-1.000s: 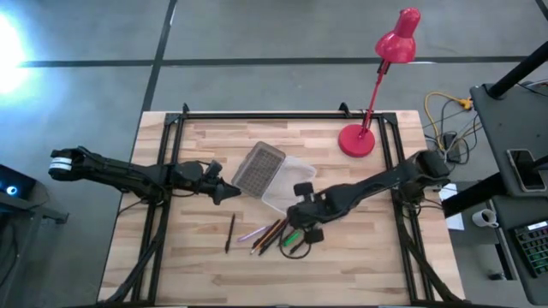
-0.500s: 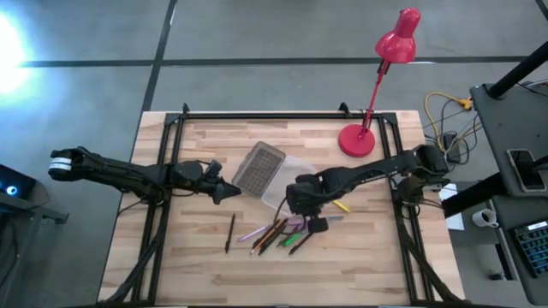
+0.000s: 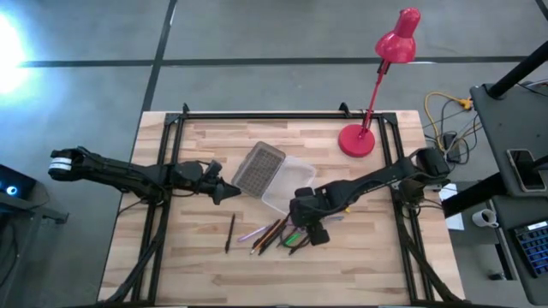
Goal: Pick & place school supplies into a supply box
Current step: Put the purple scissors into the gray supply box
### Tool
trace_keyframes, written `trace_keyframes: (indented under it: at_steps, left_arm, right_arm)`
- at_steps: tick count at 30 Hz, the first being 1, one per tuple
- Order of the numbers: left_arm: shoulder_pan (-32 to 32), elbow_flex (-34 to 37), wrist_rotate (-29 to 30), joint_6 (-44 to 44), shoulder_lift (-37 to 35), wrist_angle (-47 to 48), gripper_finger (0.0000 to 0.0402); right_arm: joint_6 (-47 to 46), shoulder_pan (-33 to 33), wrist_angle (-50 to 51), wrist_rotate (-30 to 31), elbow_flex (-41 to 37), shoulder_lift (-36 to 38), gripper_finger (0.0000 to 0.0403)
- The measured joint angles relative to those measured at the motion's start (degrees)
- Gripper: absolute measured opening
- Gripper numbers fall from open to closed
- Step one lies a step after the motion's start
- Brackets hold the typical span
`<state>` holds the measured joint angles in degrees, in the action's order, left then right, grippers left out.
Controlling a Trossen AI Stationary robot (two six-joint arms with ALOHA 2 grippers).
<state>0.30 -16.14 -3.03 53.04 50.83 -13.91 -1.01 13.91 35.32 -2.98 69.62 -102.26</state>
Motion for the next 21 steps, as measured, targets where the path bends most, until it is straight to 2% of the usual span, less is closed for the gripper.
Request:
trace_keyframes:
  at_steps: [13,21]
  left_arm:
    - [0.0,0.0,0.0,0.0,0.0,0.0,0.0095]
    - [0.0,0.0,0.0,0.0,0.0,0.0,0.0095]
  right_arm:
    - [-6.5,-0.3,-12.4,0.1,-9.2,-0.1,0.0162]
    - [-9.6,-0.3,-15.2,-0.1,-12.3,-0.1,0.0152]
